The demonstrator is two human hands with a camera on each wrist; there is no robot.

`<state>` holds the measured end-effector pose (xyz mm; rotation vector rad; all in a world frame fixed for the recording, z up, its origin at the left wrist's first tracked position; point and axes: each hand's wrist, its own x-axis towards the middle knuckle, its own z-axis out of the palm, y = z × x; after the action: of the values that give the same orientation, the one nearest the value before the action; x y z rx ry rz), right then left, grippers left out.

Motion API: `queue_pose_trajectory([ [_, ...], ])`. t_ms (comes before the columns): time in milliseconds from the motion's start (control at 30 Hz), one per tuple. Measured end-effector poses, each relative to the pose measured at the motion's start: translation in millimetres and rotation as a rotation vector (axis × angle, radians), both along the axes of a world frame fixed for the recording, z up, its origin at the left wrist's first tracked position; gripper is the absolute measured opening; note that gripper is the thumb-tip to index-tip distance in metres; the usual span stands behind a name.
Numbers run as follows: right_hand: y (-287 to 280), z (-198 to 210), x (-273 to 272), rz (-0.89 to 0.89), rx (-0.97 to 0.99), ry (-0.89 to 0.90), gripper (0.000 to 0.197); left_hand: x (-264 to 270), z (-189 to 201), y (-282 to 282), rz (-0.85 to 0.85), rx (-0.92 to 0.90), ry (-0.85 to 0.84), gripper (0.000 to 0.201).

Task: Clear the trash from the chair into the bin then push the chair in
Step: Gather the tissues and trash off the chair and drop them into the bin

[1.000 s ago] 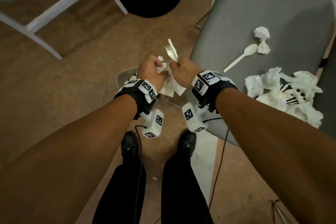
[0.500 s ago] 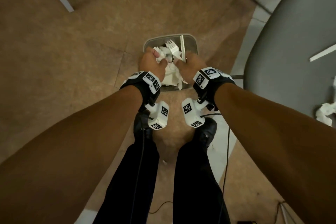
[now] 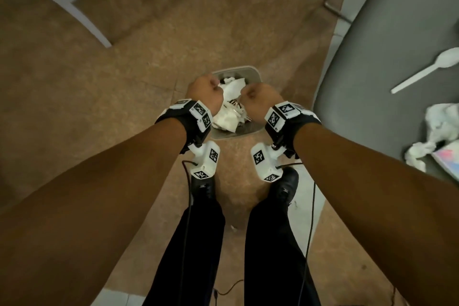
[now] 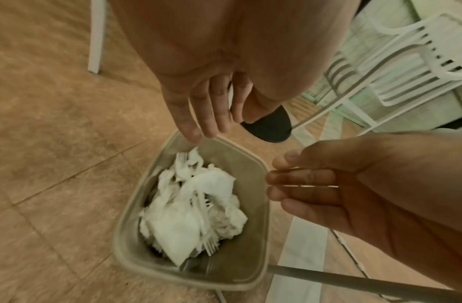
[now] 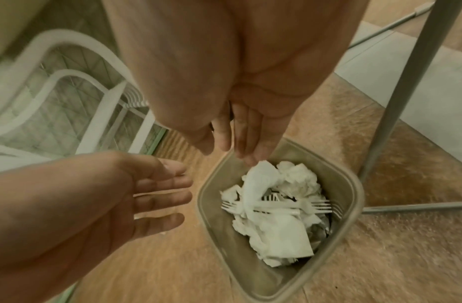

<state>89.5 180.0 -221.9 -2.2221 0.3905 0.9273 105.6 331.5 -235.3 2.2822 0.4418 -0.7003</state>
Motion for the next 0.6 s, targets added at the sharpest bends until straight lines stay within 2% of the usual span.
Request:
queue_pose_trajectory([
  [167, -53, 74, -3, -0.140, 0.133, -0.071, 0.033, 27, 64, -80, -0.142, 0.009, -0.134, 0.022],
  [300, -127, 119, -11, -0.226, 0.157, -0.150, 0.019, 34, 107, -177, -0.332, -0.061, -0.166, 0.021],
  [467, -247, 130, -30, -0.438, 0.126, -0.195, 0.019, 25, 128, -290, -0.521, -0.087, -0.212, 0.023],
  [600, -330, 129, -54, -0.567, 0.070, -0.225, 0.016, 6, 116, -347, -0.786, 0.057, -0.212, 0.031],
])
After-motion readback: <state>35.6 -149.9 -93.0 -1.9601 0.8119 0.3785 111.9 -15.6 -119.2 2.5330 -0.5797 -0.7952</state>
